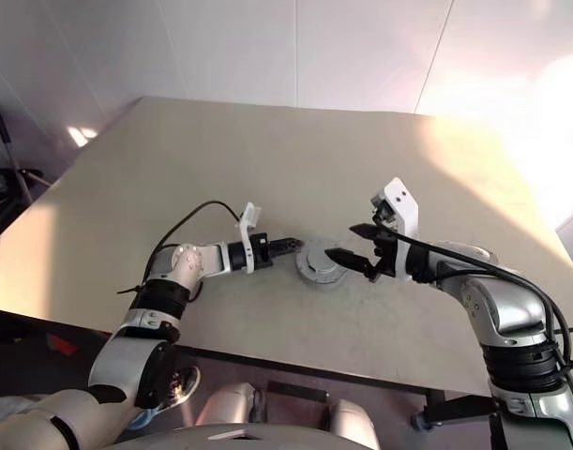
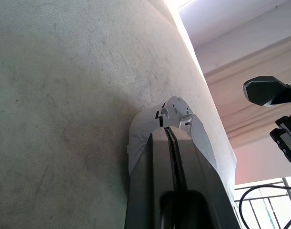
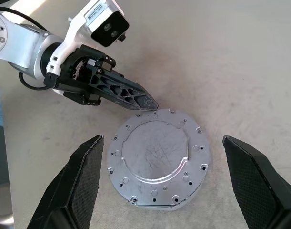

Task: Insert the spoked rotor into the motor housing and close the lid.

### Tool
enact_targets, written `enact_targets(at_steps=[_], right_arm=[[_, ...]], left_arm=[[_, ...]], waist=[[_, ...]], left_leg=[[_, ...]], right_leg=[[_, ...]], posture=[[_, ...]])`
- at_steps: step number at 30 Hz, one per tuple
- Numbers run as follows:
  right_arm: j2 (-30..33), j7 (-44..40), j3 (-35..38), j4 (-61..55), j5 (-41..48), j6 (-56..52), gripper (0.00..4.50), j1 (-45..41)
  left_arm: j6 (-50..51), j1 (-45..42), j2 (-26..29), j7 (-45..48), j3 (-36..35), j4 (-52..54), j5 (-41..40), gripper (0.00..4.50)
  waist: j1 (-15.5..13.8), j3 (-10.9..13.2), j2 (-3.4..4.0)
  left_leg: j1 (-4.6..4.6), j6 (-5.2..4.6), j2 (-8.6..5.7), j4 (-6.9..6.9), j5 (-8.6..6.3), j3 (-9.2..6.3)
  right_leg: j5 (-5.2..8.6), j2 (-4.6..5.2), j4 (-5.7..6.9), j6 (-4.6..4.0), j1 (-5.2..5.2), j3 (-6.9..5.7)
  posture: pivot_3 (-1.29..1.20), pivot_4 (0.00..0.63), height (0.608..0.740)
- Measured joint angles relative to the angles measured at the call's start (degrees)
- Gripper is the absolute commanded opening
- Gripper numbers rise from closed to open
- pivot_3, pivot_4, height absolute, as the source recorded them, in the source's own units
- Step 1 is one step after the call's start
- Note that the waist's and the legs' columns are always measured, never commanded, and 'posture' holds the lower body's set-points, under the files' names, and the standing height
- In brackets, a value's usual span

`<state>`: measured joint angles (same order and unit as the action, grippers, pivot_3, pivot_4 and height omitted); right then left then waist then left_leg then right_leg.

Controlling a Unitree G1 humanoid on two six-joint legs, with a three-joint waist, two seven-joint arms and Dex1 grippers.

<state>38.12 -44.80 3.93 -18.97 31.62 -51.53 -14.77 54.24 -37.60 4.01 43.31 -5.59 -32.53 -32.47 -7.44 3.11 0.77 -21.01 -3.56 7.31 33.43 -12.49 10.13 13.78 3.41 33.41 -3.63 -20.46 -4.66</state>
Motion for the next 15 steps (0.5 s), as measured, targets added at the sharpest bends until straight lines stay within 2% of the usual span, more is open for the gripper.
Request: enact_targets(at_steps=[9, 15], right_arm=[[-0.02, 0.79, -0.06, 0.00, 0.01, 0.04, 4.48, 0.13], [-0.10, 1.33, -0.08, 0.00, 0.01, 0.12, 4.48, 0.13]], left_arm=[[3.41, -0.20, -0.25, 0.53, -5.41, 0.01, -5.34, 0.00], [5.13, -1.14, -0.68, 0.41, -3.87, -1.11, -5.12, 0.00]], waist=[[0.02, 0.00, 0.00], [0.00, 0.00, 0.00]], left_leg=[[0.02, 0.11, 0.03, 0.16, 0.06, -0.01], [-0.01, 0.07, 0.04, 0.32, 0.04, -0.01]], right_leg=[[0.03, -0.01, 0.26, -0.07, -0.06, 0.00], [0.03, 0.00, 0.30, -0.06, -0.04, 0.00]], posture=[[0.00, 0.000, 0.740], [0.00, 0.000, 0.740]])
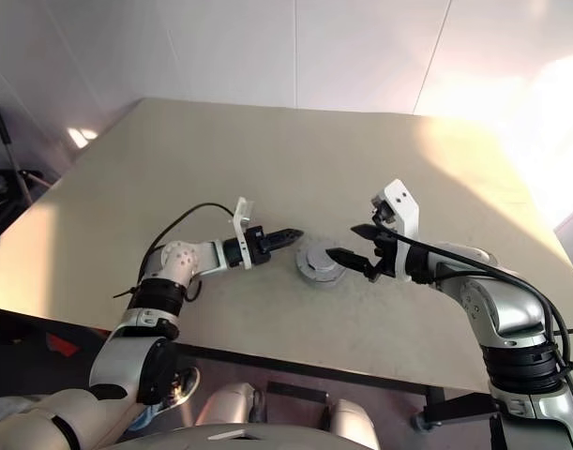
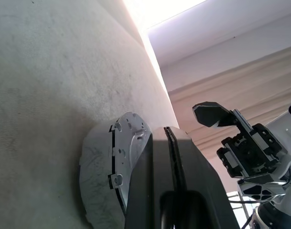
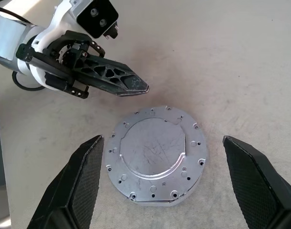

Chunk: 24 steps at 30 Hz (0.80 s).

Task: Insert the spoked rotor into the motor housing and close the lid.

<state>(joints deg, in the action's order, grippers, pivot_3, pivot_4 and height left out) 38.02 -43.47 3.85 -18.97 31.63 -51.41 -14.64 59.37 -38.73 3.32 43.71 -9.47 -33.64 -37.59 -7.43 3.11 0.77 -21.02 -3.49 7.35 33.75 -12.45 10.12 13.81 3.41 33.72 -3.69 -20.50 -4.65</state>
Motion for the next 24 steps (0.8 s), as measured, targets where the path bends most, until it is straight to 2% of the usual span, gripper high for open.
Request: enact_targets(at_steps=[5, 13, 24], right_arm=[[-0.62, 1.66, -0.03, -0.04, -0.01, -0.06, 4.48, -0.06], [-1.35, 4.63, 0.05, 0.63, 0.00, -1.22, 4.48, -0.40], [-1.37, 4.95, 0.05, 1.19, 0.11, -1.75, 4.48, -0.53]], left_arm=[[-1.00, -3.93, -0.03, -4.05, 2.08, -6.45, 4.42, 0.00], [-2.10, -3.96, 0.60, -4.62, 2.14, -7.38, 5.47, 0.00], [-1.15, -1.20, -0.80, -1.44, 1.08, -3.18, 3.05, 0.00]], waist=[[-0.30, -0.06, 0.09], [-0.34, -0.06, 0.09], [-0.28, -0.01, 0.08]], left_leg=[[0.26, -0.04, 0.01, 0.16, -0.07, -0.05], [0.89, 0.09, -0.01, 0.19, -0.19, -0.03], [0.59, 0.09, -0.01, 0.14, -0.18, -0.01]], right_leg=[[0.00, 0.00, 0.00, 0.01, 0.32, 0.00], [0.07, 0.07, -0.04, 0.13, 0.98, 0.00], [0.04, 0.07, -0.08, 0.08, 0.67, 0.00]], posture=[[0.00, 0.000, 0.740], [0.00, 0.000, 0.740], [0.00, 0.000, 0.740]])
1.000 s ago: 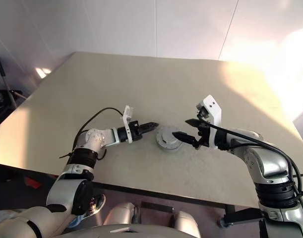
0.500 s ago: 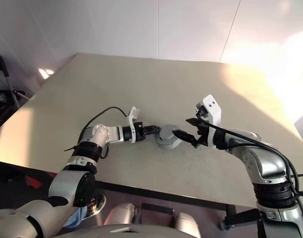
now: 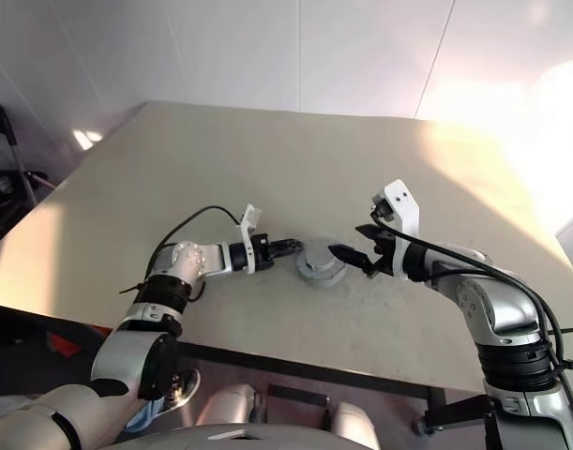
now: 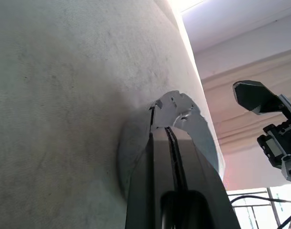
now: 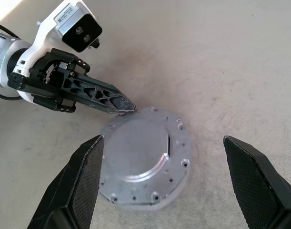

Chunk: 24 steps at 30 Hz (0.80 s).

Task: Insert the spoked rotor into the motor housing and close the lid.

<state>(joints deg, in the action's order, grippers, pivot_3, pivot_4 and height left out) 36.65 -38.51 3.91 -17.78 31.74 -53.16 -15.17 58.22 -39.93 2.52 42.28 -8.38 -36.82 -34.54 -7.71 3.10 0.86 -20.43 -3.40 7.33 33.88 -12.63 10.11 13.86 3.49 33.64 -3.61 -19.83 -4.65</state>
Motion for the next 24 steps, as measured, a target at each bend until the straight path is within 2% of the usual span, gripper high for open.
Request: enact_targets(at_steps=[6, 14, 19, 24], right_arm=[[-0.09, 0.22, 0.00, 0.00, 0.00, -0.01, 4.48, 0.01], [-1.11, 1.65, 0.41, 0.00, 0.88, -1.18, 4.48, 0.01], [-2.47, 4.22, 3.47, 0.00, 2.83, -4.26, 4.48, -0.28], [-5.15, 8.66, 8.37, 0.01, 7.47, -12.38, 4.48, -1.78]], left_arm=[[1.51, 0.12, -0.97, 0.57, -1.50, 1.75, -2.62, 0.00], [2.38, -0.12, -0.48, -1.36, -0.89, 0.19, -1.49, 0.00], [2.29, -0.51, -0.41, -1.37, -0.81, -0.35, -1.15, 0.00], [2.31, -0.48, -0.64, -1.48, -0.94, -0.33, -1.18, 0.00]], waist=[[0.16, 0.00, 0.00], [0.28, 0.01, 0.01], [0.28, 0.00, 0.01], [0.22, -0.01, 0.03]], left_leg=[[-0.68, -0.17, 0.01, 0.02, 0.12, 0.00], [-0.73, -0.20, 0.01, 0.04, 0.10, 0.00], [-0.60, -0.15, 0.01, 0.06, 0.09, 0.00], [-0.58, -0.11, 0.01, 0.06, 0.11, 0.00]], right_leg=[[-0.03, -0.02, 0.11, -0.04, -0.68, 0.00], [-0.03, -0.01, 0.10, -0.04, -0.72, -0.01], [-0.03, -0.01, 0.10, -0.04, -0.60, -0.01], [-0.03, 0.00, 0.12, -0.04, -0.59, 0.00]], posture=[[0.00, 0.000, 0.740], [0.00, 0.000, 0.740], [0.00, 0.000, 0.740], [0.00, 0.000, 0.740]])
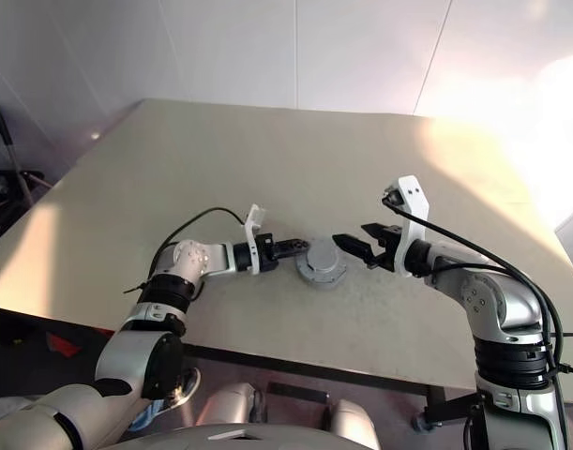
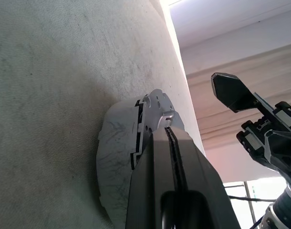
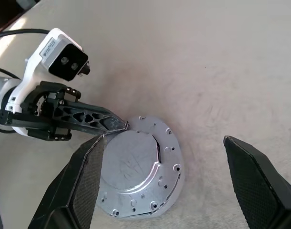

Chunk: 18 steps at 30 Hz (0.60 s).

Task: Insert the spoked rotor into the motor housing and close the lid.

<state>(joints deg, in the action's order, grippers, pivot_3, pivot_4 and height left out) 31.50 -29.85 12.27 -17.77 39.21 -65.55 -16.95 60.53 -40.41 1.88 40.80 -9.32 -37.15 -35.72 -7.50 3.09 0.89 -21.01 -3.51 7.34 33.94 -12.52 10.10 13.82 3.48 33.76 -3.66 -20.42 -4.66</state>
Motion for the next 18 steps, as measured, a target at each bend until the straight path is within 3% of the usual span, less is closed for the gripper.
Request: enact_targets(at_steps=[10, 18], right_arm=[[-12.32, 11.39, 17.69, 4.56, 8.41, -24.00, 4.48, -5.06], [-13.72, 17.31, 19.79, 6.06, 8.67, -26.67, 4.48, -1.63]], left_arm=[[0.14, 0.31, -0.05, -0.11, -0.30, 0.37, -0.19, 0.00], [-0.12, 0.39, -0.10, -0.87, -0.30, 0.55, -0.14, 0.00]], waist=[[0.03, -0.01, 0.04], [-0.01, 0.01, 0.07]], left_leg=[[0.00, 0.33, 0.00, -0.03, 0.04, 0.00], [0.03, 0.42, 0.00, -0.06, 0.07, 0.01]], right_leg=[[0.00, 0.00, 0.00, -0.01, -0.02, 0.00], [0.00, 0.01, 0.00, 0.00, 0.00, 0.00]], posture=[[0.00, 0.000, 0.740], [0.00, 0.000, 0.740]])
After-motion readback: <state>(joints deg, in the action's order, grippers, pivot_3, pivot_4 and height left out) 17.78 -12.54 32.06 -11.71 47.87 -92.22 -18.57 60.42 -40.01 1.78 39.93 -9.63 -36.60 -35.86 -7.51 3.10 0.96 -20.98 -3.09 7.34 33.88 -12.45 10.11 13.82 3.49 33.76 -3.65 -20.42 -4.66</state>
